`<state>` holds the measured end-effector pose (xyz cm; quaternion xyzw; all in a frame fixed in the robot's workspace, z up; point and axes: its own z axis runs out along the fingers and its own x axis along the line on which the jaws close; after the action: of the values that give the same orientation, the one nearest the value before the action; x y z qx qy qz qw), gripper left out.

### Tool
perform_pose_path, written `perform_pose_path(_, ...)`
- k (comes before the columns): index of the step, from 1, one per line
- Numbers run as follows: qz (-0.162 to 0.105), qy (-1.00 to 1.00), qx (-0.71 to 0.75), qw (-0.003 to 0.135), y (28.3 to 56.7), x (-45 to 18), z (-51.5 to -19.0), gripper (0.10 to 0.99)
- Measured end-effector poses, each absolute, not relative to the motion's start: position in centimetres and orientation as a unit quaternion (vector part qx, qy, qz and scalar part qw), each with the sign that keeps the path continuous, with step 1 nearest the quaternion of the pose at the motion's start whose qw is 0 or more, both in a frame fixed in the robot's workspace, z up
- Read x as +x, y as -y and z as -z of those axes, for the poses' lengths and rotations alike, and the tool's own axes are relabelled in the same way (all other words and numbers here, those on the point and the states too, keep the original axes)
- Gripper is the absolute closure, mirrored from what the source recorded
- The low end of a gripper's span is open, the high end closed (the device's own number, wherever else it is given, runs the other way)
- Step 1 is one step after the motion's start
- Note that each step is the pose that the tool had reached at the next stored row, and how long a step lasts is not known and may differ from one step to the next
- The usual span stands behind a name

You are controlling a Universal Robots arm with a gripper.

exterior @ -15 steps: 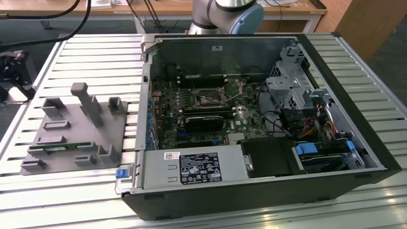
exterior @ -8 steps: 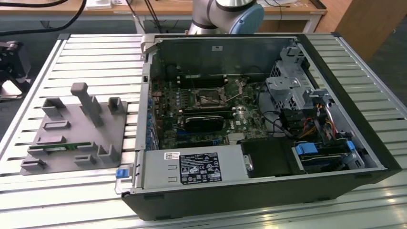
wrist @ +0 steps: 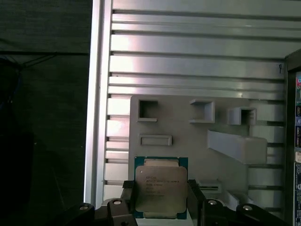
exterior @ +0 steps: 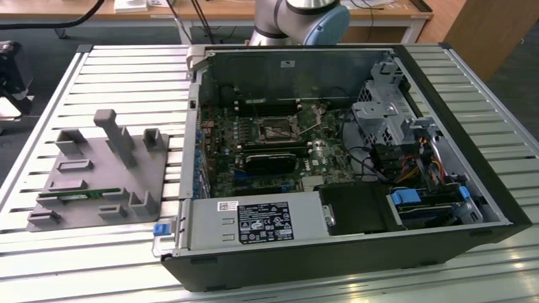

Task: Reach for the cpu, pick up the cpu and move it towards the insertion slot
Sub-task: 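Pick up the cpu and move it towards the insertion slot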

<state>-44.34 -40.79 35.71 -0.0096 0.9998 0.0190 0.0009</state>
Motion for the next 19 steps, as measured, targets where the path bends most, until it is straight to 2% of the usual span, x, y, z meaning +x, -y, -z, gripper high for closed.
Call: perform_pose_path(19,-0.018,-1.000,-0.010,0.001,40.7,-44.3,-38.4,0.553)
